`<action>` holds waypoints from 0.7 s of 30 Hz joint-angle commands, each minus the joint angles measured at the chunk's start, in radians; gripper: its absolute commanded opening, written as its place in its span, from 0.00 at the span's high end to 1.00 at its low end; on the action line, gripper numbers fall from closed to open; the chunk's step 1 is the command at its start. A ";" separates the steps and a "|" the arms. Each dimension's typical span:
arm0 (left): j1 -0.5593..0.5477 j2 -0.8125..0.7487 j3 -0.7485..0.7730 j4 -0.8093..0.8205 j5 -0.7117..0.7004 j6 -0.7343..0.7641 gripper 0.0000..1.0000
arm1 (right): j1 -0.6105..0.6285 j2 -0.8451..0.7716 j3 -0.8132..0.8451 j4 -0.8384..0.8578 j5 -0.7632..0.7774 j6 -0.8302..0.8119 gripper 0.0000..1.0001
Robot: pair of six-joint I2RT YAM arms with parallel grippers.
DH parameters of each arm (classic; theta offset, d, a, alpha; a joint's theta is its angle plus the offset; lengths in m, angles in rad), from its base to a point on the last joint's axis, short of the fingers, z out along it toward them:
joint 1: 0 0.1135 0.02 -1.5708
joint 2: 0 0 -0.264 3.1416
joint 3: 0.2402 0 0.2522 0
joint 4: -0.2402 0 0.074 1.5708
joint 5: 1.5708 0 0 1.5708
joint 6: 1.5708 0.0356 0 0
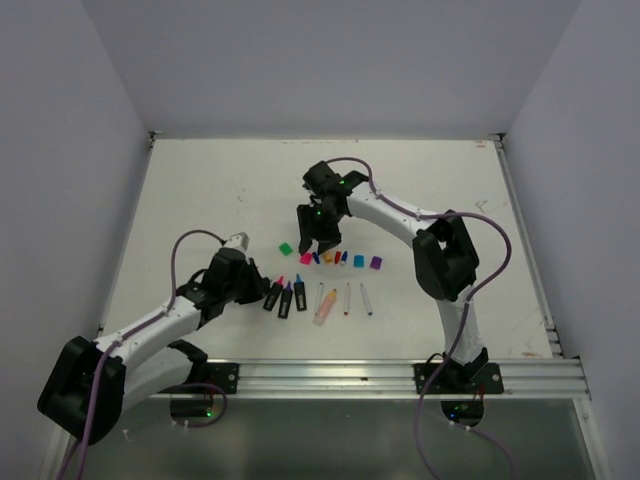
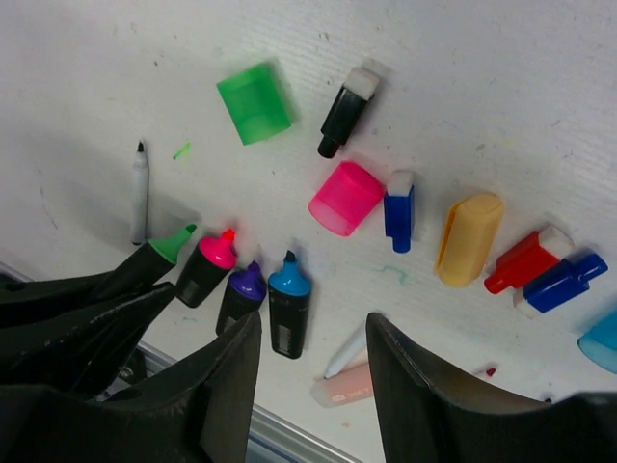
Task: Open the pen caps
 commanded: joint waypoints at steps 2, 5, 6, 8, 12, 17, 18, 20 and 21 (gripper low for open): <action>0.019 -0.068 -0.093 0.234 0.067 -0.094 0.84 | -0.004 -0.094 -0.058 0.010 0.003 -0.034 0.48; 0.035 -0.123 -0.170 0.324 0.086 -0.137 0.83 | -0.004 -0.127 -0.096 0.004 0.010 -0.049 0.48; 0.039 -0.136 -0.184 0.337 0.087 -0.146 0.83 | -0.004 -0.133 -0.110 0.001 0.015 -0.054 0.48; 0.048 -0.157 -0.222 0.370 0.085 -0.164 0.82 | -0.004 -0.151 -0.121 -0.009 0.018 -0.061 0.48; 0.065 -0.197 -0.245 0.375 0.064 -0.180 0.70 | -0.004 -0.170 -0.147 -0.016 0.020 -0.074 0.48; 0.067 -0.183 -0.253 0.364 0.045 -0.184 0.38 | -0.004 -0.177 -0.147 -0.024 0.018 -0.083 0.48; 0.067 -0.180 -0.256 0.370 0.047 -0.186 0.36 | -0.004 -0.177 -0.145 -0.024 0.018 -0.083 0.48; 0.067 -0.176 -0.259 0.372 0.048 -0.189 0.33 | -0.004 -0.176 -0.142 -0.030 0.016 -0.086 0.48; 0.067 -0.179 -0.258 0.367 0.050 -0.187 0.32 | -0.004 -0.177 -0.141 -0.030 0.016 -0.087 0.48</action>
